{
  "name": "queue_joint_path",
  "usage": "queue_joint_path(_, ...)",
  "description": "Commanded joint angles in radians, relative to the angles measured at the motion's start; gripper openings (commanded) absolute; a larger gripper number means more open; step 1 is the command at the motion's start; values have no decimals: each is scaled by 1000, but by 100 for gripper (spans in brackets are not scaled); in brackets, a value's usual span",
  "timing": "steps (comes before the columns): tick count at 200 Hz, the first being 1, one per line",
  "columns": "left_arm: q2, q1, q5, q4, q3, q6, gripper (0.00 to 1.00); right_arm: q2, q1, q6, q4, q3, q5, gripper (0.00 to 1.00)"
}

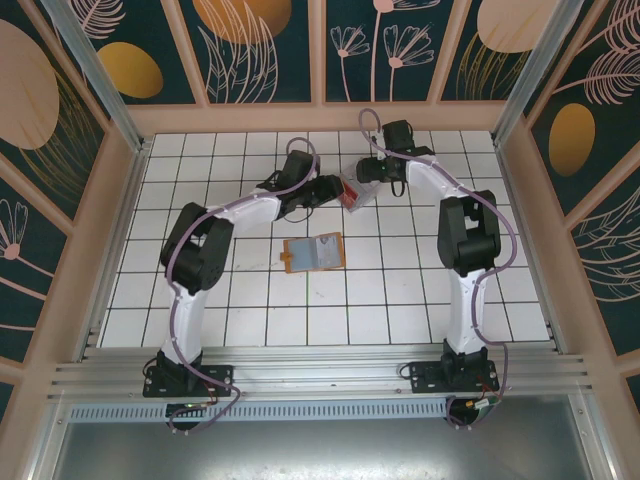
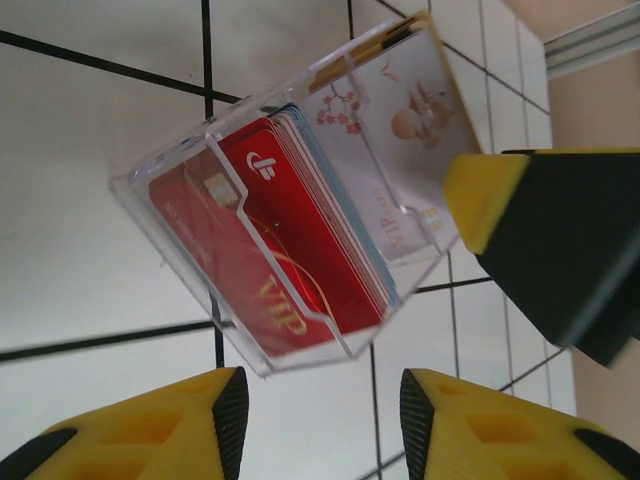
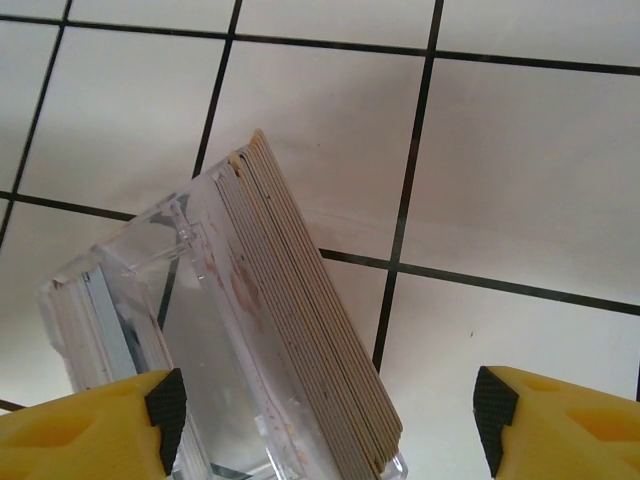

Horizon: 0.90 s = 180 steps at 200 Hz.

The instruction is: Put the credit cards into the card holder

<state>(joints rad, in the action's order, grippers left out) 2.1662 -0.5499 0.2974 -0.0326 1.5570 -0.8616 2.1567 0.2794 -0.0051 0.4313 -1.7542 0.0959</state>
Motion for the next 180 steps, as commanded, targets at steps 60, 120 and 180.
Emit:
queue_joint_path(60, 152, -1, -30, 75, 134, 62, 47, 102, 22, -52, 78, -140, -83, 78)
queue_joint_path(120, 192, 0, -41, 81, 162, 58, 47, 87, 8, -32, 44, -131, -139, 66)
queue_joint_path(180, 185, -1, -35, 59, 137, 43, 47, 42, 6, -30, 16, -99, -155, 61)
